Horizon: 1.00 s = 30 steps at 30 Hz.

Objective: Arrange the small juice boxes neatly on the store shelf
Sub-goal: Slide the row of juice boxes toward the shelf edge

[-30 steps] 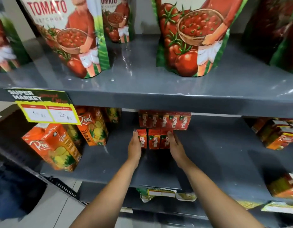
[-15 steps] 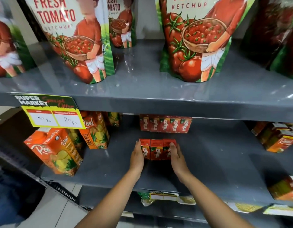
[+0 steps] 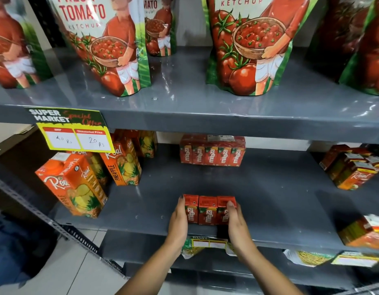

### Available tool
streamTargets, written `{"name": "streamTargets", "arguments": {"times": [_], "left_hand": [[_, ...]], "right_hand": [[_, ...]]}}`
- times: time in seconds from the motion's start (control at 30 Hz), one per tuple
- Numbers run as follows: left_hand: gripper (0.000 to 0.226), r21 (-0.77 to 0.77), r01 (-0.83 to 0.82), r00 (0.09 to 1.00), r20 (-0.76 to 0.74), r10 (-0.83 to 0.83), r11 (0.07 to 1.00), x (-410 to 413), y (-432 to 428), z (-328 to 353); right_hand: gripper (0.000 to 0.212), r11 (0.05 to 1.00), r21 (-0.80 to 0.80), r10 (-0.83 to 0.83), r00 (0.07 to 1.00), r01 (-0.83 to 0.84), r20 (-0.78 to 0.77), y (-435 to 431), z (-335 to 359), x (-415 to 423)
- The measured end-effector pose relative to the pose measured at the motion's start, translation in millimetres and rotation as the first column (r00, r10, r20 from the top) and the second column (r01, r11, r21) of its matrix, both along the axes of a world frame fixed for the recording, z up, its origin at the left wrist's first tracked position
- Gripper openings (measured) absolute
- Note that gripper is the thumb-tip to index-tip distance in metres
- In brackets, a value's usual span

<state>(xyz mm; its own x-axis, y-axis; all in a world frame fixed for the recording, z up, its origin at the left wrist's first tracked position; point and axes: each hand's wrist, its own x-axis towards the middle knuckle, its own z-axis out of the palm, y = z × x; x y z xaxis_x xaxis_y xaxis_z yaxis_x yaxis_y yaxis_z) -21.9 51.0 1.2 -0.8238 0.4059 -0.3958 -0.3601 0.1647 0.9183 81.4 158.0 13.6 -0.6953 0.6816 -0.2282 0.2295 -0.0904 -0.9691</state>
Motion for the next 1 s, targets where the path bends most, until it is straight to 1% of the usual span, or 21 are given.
{"name": "streamTargets", "arguments": {"times": [0.03,0.17,0.27,0.53,0.7,0.8,0.83,0.87,0.9,0.93,0.97,1.0], "left_hand": [[0.061,-0.002,0.004,1.0,-0.003,-0.004,1.0,3.4,-2.5,-1.4],[0.055,-0.017,0.024,1.0,0.019,-0.024,1.0,11.7,-8.9,-0.1],[0.05,-0.009,0.047,0.998,0.036,-0.047,0.999,15.1,-11.3,4.0],[0.055,-0.009,0.07,0.997,0.019,-0.069,0.998,16.7,-14.0,1.0],[0.053,0.0,0.058,0.998,0.024,-0.058,0.998,19.8,-14.0,2.5],[0.052,0.005,0.017,1.0,0.007,-0.017,1.0,18.8,-12.7,2.7],[0.056,0.007,-0.004,1.0,-0.003,0.004,1.0,19.9,-13.2,6.0],[0.064,0.015,-0.014,1.0,-0.021,0.014,1.0,20.9,-13.5,4.7],[0.073,-0.01,-0.042,0.999,-0.026,0.042,0.999,22.8,-14.2,8.5],[0.08,0.006,-0.07,0.997,-0.037,0.07,0.998,22.3,-14.5,12.4],[0.082,0.011,-0.109,0.993,-0.037,0.109,0.994,24.0,-15.3,18.8],[0.079,0.029,-0.172,0.98,-0.092,0.174,0.985,28.2,-15.6,25.1]], "right_hand": [[0.043,1.0,-0.009,-0.004,1.0,0.004,0.008,-1.6,0.3,2.6],[0.034,1.0,-0.012,-0.015,1.0,0.015,0.017,-7.1,2.9,10.2],[0.035,1.0,0.008,-0.019,1.0,0.019,0.021,-11.3,-0.1,14.7],[0.031,0.999,0.01,-0.049,0.999,0.05,-0.005,-19.7,3.8,18.2],[0.046,0.998,0.005,-0.069,0.998,0.069,-0.002,-23.8,3.8,17.4],[0.052,0.997,0.002,-0.073,0.997,0.073,-0.015,-22.2,5.6,16.5],[0.057,0.997,0.006,-0.082,0.997,0.082,-0.014,-22.1,7.5,17.1],[0.062,0.996,0.013,-0.086,0.996,0.086,-0.02,-21.0,7.0,18.8],[0.067,0.994,0.005,-0.105,0.994,0.106,-0.024,-20.7,10.8,20.6],[0.07,0.992,-0.004,-0.129,0.991,0.129,-0.042,-16.8,11.8,22.4],[0.07,0.987,-0.007,-0.161,0.985,0.161,-0.054,-13.8,16.8,25.9],[0.068,0.982,0.02,-0.184,0.979,0.186,-0.085,-8.9,17.2,31.4]]}}
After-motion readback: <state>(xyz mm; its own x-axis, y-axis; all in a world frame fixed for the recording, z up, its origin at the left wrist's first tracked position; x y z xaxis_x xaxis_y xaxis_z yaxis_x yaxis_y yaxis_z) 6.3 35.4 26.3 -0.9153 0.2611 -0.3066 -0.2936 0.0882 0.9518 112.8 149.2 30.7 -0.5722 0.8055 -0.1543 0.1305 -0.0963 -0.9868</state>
